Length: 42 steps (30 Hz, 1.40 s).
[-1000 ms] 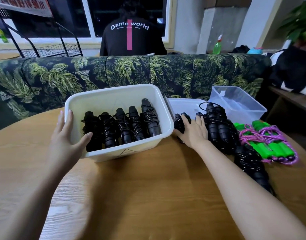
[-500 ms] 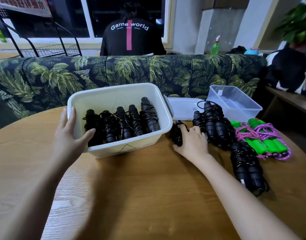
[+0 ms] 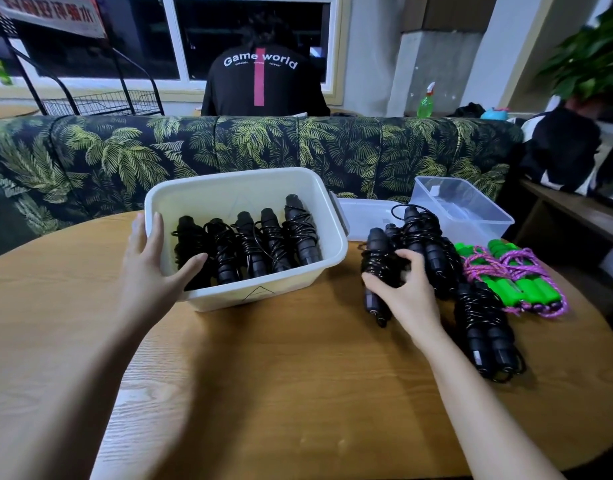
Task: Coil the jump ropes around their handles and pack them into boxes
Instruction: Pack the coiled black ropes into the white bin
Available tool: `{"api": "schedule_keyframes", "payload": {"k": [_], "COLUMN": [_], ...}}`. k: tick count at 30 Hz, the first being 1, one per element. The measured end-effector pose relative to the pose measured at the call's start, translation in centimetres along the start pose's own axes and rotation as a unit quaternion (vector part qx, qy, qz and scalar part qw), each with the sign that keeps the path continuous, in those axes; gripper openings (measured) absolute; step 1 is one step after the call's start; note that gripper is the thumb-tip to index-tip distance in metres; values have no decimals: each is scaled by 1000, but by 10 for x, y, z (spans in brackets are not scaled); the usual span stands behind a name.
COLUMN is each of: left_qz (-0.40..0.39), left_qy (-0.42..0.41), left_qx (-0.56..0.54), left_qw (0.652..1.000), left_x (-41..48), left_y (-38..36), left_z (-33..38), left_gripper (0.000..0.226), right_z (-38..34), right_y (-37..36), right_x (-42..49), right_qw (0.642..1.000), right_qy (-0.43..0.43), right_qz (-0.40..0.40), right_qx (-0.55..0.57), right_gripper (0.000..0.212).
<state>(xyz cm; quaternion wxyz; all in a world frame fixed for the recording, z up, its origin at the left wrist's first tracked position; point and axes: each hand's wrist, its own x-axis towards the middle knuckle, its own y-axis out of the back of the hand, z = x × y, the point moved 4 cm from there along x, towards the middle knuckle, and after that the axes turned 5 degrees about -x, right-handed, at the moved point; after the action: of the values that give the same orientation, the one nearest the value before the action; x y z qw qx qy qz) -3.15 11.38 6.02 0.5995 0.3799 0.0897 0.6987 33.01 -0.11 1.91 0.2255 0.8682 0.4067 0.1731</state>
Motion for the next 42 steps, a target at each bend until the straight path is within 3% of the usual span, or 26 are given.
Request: {"api": "schedule_keyframes", "payload": {"k": [3,6,10,15,19,26,29,31,33,35,38,40,42], "left_qz": [0,7,16,19,17,12,2,5,44,46,0,-9,-7], "left_qy": [1,-23,-45,-66,-81,-101,-51,-38,-127,-215,-191,-169,-166], "left_qx": [-3,-8,-42,-89,-88,-37,13,93,175,230,263,261,253], "left_qw": [1000,1000,998,994,993,994,999,995,975,948,946,950,953], "left_x": [-3,-5,-8,-11,-15,-18,-19,-20,-18,-11,-1,-1,0], "left_y": [-2,-4,-8,-10,-11,-12,-11,-9,-4,-8,-17,-20,-21], "left_z": [6,10,11,4,5,0,1,6,22,37,41,36,33], "left_gripper": [99,102,103,96,107,112,107,98,85,73,66,61,56], "right_z": [-37,-88,-143,-167,-164,-164,-167,-166,-162,-160,-151,-144,-137], "right_y": [7,3,-44,-126,-160,-166,-157,-150,-151,-153,-146,-129,-109], "right_x": [-19,-36,-38,-29,-33,-36,-34,-35,-34,-37,-39,-39,-42], "right_qw": [979,948,928,924,902,919,930,933,935,934,939,938,884], "right_qy": [83,154,163,110,88,171,219,196,178,170,170,268,410], "right_qz": [-1,-61,-187,-292,-356,-335,-289,-290,-288,-285,-275,-218,-127], "right_qx": [185,273,277,219,227,116,57,80,107,131,116,-9,-185], "right_gripper": [64,64,58,73,60,50,38,58,76,79,81,85,86]}}
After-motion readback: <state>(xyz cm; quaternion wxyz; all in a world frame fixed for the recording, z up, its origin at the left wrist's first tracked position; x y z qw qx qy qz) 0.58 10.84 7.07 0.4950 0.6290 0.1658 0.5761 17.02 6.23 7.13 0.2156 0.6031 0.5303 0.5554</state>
